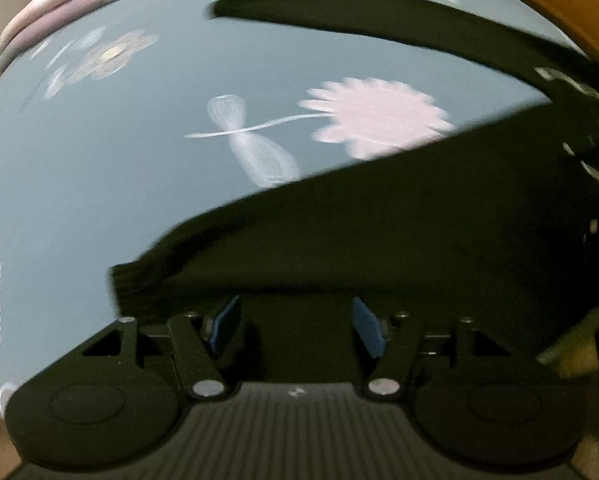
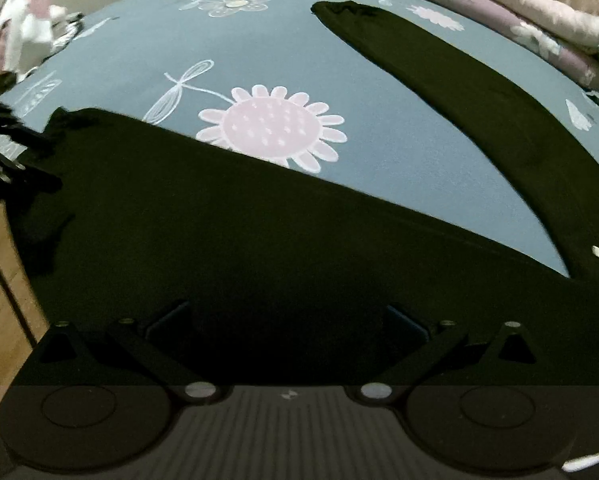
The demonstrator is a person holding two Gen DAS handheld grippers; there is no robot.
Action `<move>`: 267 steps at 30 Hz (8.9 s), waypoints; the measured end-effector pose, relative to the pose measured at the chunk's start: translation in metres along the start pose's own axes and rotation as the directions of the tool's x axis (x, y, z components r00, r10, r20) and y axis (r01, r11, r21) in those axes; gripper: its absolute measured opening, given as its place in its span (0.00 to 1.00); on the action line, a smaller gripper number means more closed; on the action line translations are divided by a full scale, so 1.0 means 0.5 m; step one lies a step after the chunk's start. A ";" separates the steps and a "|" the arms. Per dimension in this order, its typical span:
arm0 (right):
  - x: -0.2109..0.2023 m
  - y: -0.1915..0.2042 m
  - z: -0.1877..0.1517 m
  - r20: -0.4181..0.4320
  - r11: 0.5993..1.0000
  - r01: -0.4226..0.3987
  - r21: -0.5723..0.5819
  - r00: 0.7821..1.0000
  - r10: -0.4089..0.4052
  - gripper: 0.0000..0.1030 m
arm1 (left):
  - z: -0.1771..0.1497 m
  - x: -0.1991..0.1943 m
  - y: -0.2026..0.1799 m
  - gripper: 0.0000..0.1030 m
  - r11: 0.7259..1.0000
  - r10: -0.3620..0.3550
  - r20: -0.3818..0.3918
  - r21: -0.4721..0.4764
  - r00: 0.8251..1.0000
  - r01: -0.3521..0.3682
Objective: Fold clothes
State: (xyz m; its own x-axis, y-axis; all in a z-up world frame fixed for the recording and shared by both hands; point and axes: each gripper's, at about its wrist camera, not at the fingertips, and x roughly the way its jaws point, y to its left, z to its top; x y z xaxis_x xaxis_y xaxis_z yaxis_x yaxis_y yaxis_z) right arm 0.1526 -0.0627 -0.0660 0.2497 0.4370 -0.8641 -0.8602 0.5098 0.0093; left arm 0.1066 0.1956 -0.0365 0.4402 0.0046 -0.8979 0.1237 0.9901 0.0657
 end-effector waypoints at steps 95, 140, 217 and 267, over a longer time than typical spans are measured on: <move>-0.204 -0.603 -0.392 0.024 0.681 0.159 0.715 0.968 -0.252 1.00 | 0.817 0.332 -1.107 0.69 0.721 -0.480 0.011 0.574 0.877 0.388; -0.137 -0.441 -0.198 -0.113 0.744 0.327 0.582 0.939 -0.324 1.00 | 0.529 0.175 -0.550 0.69 0.758 -0.460 -0.039 0.502 0.887 0.415; -0.212 -1.053 -0.208 0.120 0.834 0.070 0.547 0.980 -0.161 0.80 | 0.932 0.380 -0.880 0.38 0.555 -0.593 -0.047 0.700 0.804 0.450; -0.228 -0.958 -0.128 0.081 0.993 0.024 0.112 0.996 -0.034 0.17 | 0.905 0.381 -1.093 0.12 -0.173 -0.508 -0.476 0.873 0.718 0.456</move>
State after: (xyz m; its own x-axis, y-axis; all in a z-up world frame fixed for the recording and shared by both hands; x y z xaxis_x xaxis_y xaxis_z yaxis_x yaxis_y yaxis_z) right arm 0.5077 -0.4044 -0.0040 0.3140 0.4784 -0.8201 -0.7984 0.6005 0.0447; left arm 0.5252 -0.4079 -0.0463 -0.1702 -0.4335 -0.8849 0.9558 -0.2913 -0.0411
